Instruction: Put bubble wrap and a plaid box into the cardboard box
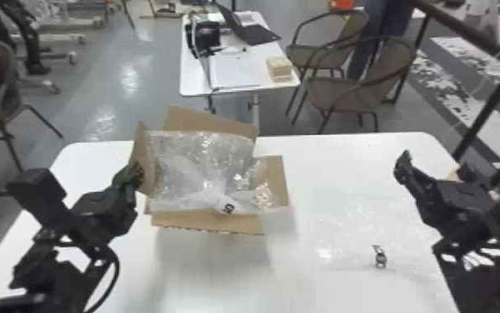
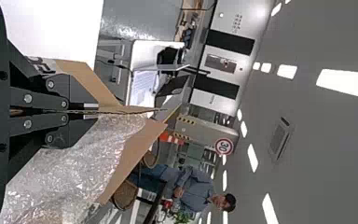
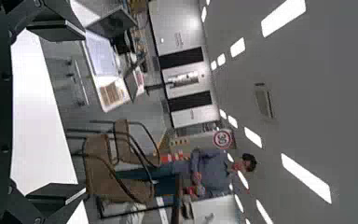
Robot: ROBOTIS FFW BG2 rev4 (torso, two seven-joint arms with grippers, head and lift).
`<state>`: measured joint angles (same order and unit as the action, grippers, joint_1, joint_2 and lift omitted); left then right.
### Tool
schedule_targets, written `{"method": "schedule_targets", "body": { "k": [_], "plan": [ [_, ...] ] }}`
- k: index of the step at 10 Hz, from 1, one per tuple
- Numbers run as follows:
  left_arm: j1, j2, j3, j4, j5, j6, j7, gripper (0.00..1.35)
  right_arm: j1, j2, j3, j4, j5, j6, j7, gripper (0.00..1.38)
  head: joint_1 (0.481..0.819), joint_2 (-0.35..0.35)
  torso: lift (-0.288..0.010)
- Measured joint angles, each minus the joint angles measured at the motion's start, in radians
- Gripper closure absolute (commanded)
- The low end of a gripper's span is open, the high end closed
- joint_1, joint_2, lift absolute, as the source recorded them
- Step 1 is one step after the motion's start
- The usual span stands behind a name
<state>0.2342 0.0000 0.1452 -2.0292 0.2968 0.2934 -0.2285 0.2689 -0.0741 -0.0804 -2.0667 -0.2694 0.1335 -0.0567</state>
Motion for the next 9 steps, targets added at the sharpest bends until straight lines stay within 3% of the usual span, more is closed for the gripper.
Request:
{"method": "schedule_targets", "body": {
  "k": [2, 3, 6, 7, 9],
  "plan": [
    [0.004, 0.0, 0.002, 0.0, 0.005, -0.003, 0.0, 1.22, 0.105, 0.042, -0.097, 0.019, 0.077, -0.121, -0.001, 0.15, 0.695, -0.104, -0.104],
    [0.008, 0.0, 0.003, 0.0, 0.007, -0.005, 0.0, 1.22, 0.138, 0.062, -0.139, 0.041, 0.103, -0.18, -0.004, 0.15, 0.695, -0.135, -0.104],
    [0.012, 0.0, 0.006, 0.0, 0.013, -0.008, 0.0, 1.22, 0.152, 0.074, -0.265, 0.128, 0.1, -0.221, 0.013, 0.15, 0.695, -0.208, -0.104],
    [0.013, 0.0, 0.006, 0.0, 0.014, -0.008, 0.0, 1.22, 0.135, 0.074, -0.316, 0.176, 0.075, -0.223, 0.071, 0.15, 0.695, -0.234, -0.104],
    [0.014, 0.0, 0.007, 0.0, 0.014, -0.007, 0.0, 1.22, 0.057, 0.073, -0.451, 0.31, 0.03, -0.177, 0.281, 0.15, 0.695, -0.277, -0.104]
  ]
}}
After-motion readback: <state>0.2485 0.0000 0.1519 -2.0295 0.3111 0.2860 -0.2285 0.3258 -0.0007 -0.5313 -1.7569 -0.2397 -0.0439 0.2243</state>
